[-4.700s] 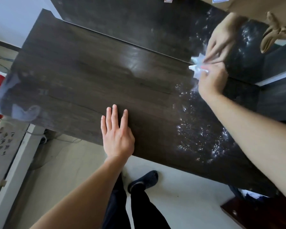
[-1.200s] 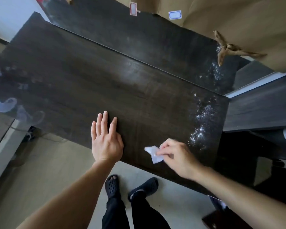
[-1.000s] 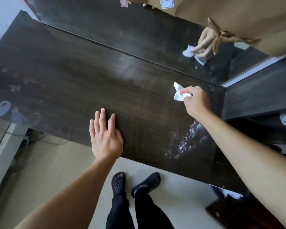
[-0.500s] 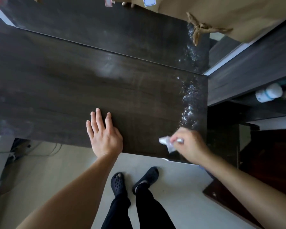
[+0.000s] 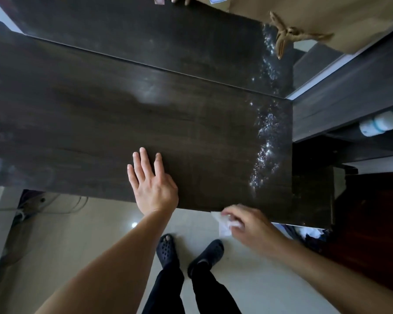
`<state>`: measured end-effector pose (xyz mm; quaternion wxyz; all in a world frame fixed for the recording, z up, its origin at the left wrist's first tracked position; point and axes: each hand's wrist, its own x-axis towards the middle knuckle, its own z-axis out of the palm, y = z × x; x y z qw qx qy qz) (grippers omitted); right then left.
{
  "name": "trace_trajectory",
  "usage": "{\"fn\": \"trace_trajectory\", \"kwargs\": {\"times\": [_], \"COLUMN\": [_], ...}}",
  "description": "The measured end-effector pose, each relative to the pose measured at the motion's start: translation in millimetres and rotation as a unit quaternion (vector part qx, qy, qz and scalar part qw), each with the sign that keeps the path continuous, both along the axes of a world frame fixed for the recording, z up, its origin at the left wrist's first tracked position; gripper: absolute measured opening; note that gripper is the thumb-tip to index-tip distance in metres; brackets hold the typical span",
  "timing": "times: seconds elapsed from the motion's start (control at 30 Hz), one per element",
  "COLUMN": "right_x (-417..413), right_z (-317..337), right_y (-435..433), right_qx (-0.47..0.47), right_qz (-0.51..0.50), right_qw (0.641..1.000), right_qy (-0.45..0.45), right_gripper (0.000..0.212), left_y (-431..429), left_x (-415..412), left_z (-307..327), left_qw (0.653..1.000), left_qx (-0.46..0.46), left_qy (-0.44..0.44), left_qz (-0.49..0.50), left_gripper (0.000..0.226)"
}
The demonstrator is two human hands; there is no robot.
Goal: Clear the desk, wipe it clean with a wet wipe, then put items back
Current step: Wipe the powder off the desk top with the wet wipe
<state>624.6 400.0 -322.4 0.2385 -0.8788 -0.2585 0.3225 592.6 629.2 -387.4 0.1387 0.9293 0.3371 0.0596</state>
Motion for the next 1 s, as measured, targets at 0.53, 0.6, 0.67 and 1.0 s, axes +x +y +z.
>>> {"fn": "trace_trajectory", "kwargs": {"times": [0.53, 0.6, 0.67, 1.0], "right_x": [146, 88, 55, 245], "right_z": [-33, -22, -10, -46], "right_y": [103, 71, 45, 168], "right_qx": [0.073, 0.083, 0.049, 0.002], "right_qz": [-0.131, -0.035, 0.064, -0.317], "right_qw": [0.957, 0.985, 0.996, 0.916], "right_qy": [-0.248, -0.149, -0.05, -0.247], "right_gripper": [0.026, 0.014, 0.011, 0.02], "left_y": [2, 1, 1, 0], "left_x": [0, 0, 1, 2], "left_z": [-4, -3, -2, -3], "left_qw": [1.0, 1.0, 1.0, 0.999], "left_qx": [0.025, 0.022, 0.021, 0.034], "left_qy": [0.004, 0.004, 0.006, -0.004], "left_qz": [-0.007, -0.008, -0.008, -0.006], "left_gripper": [0.048, 0.048, 0.049, 0.048]}}
